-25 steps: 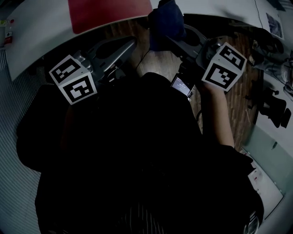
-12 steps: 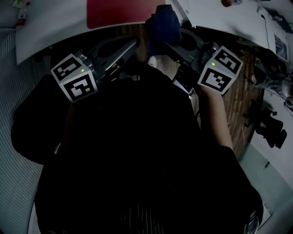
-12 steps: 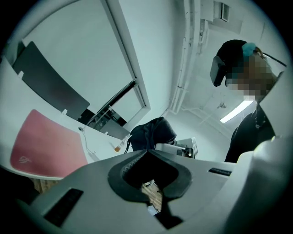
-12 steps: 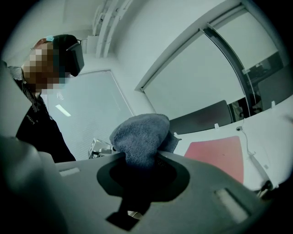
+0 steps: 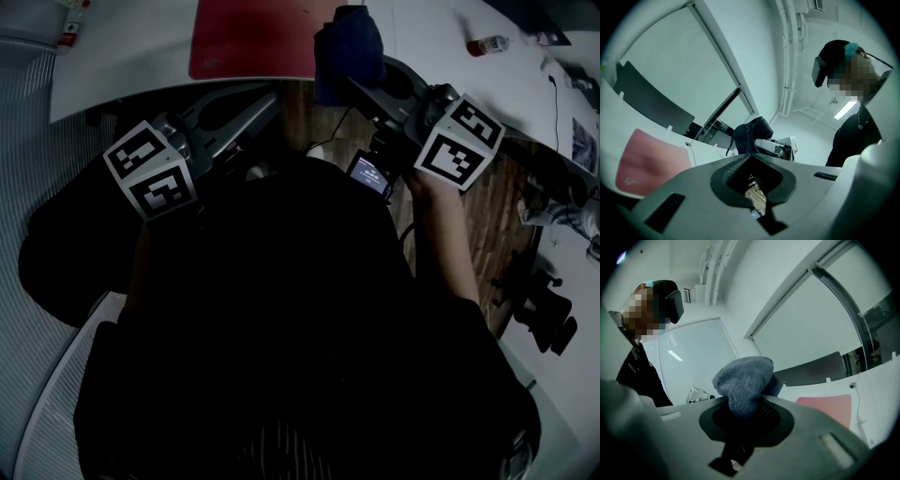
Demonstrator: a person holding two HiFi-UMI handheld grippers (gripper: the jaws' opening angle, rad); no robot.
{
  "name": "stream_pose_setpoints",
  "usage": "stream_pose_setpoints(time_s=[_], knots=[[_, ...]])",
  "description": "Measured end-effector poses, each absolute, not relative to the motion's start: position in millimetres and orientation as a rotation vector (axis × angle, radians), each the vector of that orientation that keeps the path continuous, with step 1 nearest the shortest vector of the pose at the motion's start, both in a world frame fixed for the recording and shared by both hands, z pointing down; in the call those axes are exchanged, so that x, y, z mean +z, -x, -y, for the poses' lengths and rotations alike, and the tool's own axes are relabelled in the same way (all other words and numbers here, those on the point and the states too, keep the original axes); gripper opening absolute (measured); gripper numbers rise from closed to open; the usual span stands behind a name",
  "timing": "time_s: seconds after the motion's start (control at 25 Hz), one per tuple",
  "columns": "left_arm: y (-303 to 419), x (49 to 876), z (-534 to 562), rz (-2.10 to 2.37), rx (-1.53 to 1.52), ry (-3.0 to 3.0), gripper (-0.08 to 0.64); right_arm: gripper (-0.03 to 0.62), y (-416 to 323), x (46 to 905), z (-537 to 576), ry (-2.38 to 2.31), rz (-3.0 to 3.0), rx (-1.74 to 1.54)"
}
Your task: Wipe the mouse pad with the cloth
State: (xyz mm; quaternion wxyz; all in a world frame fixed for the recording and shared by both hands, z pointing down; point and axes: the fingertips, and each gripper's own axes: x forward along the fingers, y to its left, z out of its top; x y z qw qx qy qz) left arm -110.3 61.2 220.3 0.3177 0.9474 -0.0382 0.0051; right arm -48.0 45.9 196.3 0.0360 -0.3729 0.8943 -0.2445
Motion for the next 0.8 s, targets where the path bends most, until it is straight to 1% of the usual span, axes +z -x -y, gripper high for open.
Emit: stream_pose_setpoints(time_s=[0.24, 0.44, 0.64, 0.8], knots=[[78.5, 210.6, -52.5, 0.181, 0.002, -2.507, 0.009, 0.066, 11.3, 191.8, -32.9, 1.053, -2.745, -0.76], [34.9, 210.3, -41.3, 0.234, 0.02, -2.502, 0.009, 0.066, -31.8, 194.1, -22.1, 1.012, -2.744, -0.763], [-3.2, 227.0, -36.8, 0.218, 0.095, -2.473, 0.009, 0.066, -74.0, 212.9, -11.2, 1.01, -2.692, -0.8], [-30.9, 224.7, -40.8, 0.197, 0.14, -2.466, 0.009, 0.066, -106.0, 218.1, -16.5, 1.002, -2.638, -0.842]])
